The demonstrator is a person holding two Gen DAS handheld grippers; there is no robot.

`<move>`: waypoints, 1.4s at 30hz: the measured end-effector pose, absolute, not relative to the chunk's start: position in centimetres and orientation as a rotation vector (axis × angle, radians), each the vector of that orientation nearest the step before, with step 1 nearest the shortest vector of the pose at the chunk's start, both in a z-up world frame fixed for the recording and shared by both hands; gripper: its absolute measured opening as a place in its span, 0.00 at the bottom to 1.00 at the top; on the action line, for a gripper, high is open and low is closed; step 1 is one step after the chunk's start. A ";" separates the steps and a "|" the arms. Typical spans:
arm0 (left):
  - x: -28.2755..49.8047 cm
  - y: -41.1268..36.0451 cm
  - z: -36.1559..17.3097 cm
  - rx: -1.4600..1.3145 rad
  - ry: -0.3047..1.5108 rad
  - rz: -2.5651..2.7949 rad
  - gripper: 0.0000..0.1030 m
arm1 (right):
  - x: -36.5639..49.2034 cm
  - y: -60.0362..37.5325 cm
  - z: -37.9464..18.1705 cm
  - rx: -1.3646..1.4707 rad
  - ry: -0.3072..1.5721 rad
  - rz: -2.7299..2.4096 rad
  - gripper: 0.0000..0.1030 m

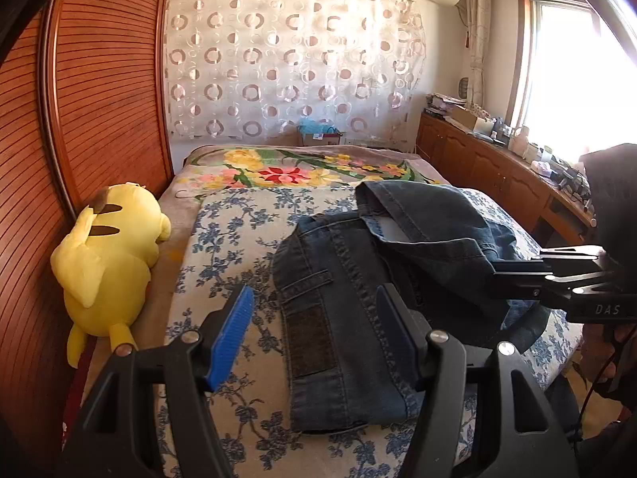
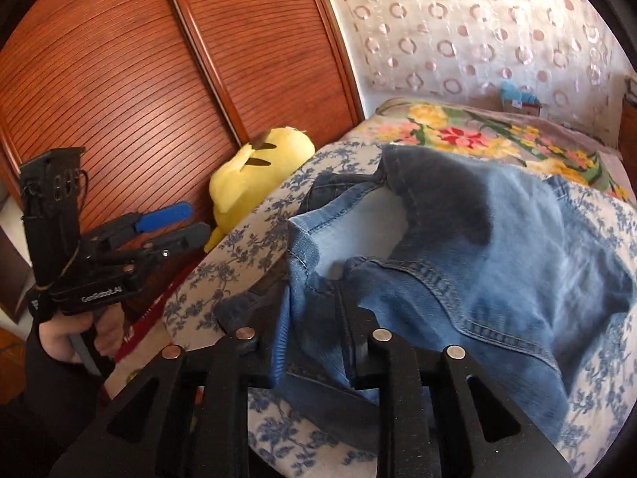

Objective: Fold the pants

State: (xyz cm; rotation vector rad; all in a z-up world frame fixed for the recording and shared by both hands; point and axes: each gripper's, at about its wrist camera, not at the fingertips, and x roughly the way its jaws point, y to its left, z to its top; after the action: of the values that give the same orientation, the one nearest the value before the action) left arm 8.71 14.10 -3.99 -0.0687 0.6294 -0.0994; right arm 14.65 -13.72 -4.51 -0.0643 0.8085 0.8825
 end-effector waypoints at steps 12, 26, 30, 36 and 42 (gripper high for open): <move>10.3 8.4 -2.8 -0.020 0.614 -0.227 0.62 | 14.0 -20.1 -3.7 -0.135 0.714 0.752 0.40; 15.6 3.0 -7.3 0.032 0.808 -0.364 0.51 | 17.0 -26.4 -10.8 -0.144 0.797 0.551 0.41; 15.2 2.6 -7.9 0.037 0.816 -0.351 0.21 | 17.2 -26.9 -11.3 -0.110 0.800 0.548 0.42; 11.3 3.4 -4.6 0.038 0.690 -0.338 0.04 | 17.1 -27.3 -11.1 -0.080 0.788 0.546 0.43; 7.2 5.4 -1.9 0.016 0.633 -0.315 0.04 | 16.5 -27.8 -9.4 -0.003 0.768 0.619 0.45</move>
State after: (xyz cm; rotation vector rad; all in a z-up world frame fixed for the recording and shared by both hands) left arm 7.24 5.43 -1.90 0.0156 0.6332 -0.3154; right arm 16.55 -27.76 -9.41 -0.0034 0.7680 0.6190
